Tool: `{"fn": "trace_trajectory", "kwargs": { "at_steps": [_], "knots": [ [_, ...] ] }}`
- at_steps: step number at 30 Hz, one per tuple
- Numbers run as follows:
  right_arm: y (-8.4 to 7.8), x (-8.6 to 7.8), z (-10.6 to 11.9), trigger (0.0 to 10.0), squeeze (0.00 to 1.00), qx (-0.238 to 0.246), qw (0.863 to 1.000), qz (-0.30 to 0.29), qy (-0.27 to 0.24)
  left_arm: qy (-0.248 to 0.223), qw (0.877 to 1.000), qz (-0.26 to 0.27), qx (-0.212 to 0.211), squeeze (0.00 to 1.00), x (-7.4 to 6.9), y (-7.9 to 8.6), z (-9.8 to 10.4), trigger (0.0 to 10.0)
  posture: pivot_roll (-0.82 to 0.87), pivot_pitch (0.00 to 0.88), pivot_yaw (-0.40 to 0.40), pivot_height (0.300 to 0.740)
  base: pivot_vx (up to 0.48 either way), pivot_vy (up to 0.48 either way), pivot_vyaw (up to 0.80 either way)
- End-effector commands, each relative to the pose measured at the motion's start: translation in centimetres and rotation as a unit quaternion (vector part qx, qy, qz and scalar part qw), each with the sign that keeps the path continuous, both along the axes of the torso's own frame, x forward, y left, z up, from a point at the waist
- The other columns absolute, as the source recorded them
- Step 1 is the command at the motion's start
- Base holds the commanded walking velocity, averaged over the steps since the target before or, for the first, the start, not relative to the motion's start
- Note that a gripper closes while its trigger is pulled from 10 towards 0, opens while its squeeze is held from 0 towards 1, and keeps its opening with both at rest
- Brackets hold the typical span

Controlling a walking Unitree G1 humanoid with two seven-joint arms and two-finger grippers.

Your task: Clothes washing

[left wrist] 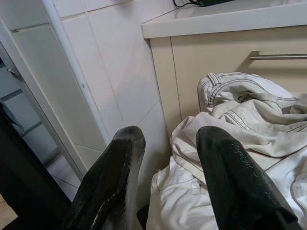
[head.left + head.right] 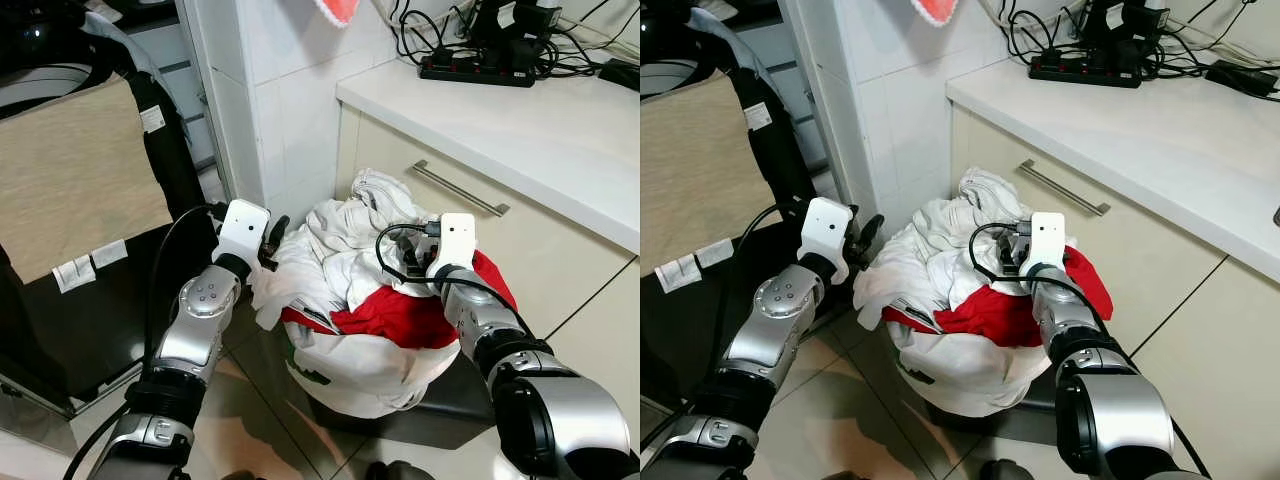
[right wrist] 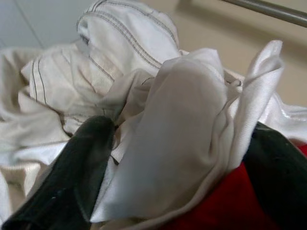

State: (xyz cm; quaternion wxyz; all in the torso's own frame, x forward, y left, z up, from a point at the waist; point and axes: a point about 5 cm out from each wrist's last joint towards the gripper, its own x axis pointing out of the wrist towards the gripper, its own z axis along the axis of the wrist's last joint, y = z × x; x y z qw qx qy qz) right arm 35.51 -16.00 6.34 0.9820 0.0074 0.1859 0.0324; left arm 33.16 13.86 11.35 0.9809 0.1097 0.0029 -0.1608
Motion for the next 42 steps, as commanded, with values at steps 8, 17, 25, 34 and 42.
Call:
{"fn": "trace_trajectory", "kwargs": {
  "at_steps": [8,17,25,34,42],
  "knots": [
    [0.6,0.0,-0.3,0.0,0.00,-0.011,1.000,0.021,0.019,-0.001,1.000,0.003,0.003,0.00,0.1,-0.4,0.1,10.0,0.03,0.000,-0.019,0.740,0.000,0.000,0.00],
    [1.1,1.4,2.5,0.0,0.00,-0.014,0.998,0.024,-0.062,-0.006,1.000,0.006,0.009,0.00,0.1,-0.9,0.2,10.0,0.03,0.000,-0.024,0.740,0.000,0.000,0.00],
    [2.9,2.2,5.3,0.0,0.00,-0.019,0.985,0.071,-0.155,-0.004,1.000,0.007,0.007,0.00,0.0,-1.2,0.0,10.0,0.01,0.000,-0.027,0.740,0.000,0.000,0.00],
    [3.3,3.6,12.2,0.0,0.00,0.063,0.954,0.096,-0.276,-0.007,1.000,0.003,0.006,0.00,0.3,-1.5,0.1,10.0,-0.01,0.000,-0.017,0.740,0.000,0.000,0.00],
    [3.0,4.4,18.0,0.0,0.00,0.070,0.929,0.099,-0.350,-0.011,1.000,-0.001,0.006,0.00,0.7,-1.8,0.5,10.0,-0.02,0.000,-0.011,0.740,0.000,0.000,0.00]
  ]
}}
